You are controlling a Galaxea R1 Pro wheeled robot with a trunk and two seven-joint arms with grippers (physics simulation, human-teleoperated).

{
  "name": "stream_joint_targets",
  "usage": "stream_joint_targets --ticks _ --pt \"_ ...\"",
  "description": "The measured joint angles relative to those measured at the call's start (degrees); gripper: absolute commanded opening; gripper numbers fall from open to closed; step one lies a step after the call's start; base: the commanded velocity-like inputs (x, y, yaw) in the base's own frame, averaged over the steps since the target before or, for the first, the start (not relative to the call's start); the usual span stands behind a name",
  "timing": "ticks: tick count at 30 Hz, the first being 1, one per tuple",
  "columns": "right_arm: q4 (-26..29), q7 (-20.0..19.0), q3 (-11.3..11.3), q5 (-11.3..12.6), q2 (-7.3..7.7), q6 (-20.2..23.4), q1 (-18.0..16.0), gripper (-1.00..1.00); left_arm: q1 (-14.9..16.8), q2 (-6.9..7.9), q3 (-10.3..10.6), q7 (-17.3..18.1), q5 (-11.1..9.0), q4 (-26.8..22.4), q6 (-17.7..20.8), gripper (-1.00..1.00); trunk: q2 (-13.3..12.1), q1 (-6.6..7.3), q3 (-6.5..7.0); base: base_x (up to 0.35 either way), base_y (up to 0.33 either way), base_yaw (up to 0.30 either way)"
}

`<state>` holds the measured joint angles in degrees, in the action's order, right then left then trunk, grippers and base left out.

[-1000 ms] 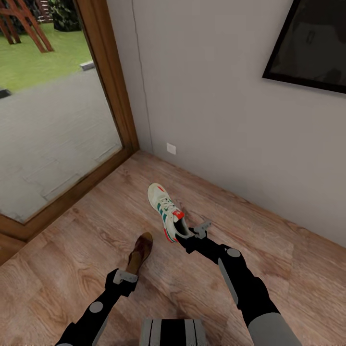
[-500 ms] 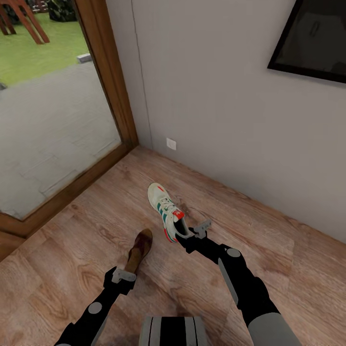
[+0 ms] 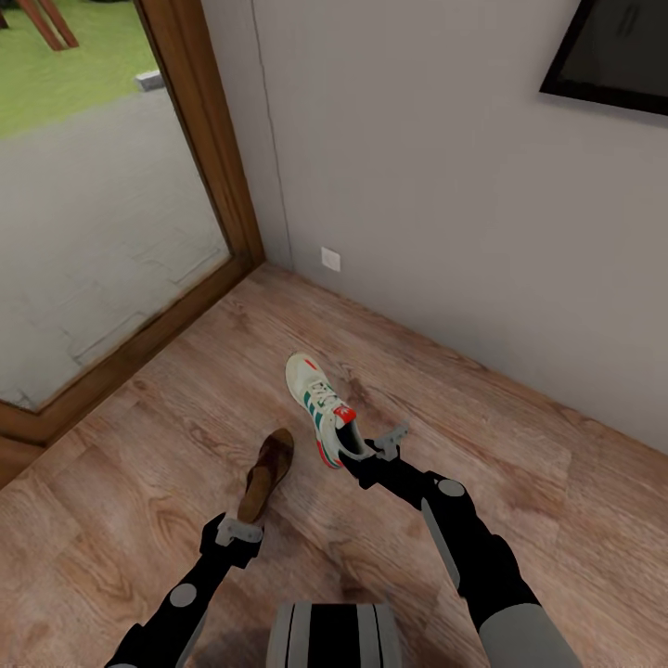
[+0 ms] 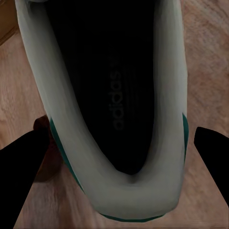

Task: Pick up the two gym shoes and the two sandals from the corridor floor and place them onto the hallstand (shoe rack) in the corridor, making sure they are on the rack and not on the floor. Arrange them so the two gym shoes are next to each other and the two sandals are next to each other.

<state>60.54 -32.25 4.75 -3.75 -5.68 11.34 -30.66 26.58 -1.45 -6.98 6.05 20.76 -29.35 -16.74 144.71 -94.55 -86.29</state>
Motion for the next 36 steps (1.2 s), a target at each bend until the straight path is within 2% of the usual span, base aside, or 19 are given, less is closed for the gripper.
stream_joint_targets --ticks 36 --pt "0.01 0.00 0.00 0.06 0.00 0.00 0.00 -1.00 -0.06 -0.13 0.07 -0.03 0.06 0.00 -0.01 1.00 0.02 -0.01 -0.23 0.067 0.000 0.000"
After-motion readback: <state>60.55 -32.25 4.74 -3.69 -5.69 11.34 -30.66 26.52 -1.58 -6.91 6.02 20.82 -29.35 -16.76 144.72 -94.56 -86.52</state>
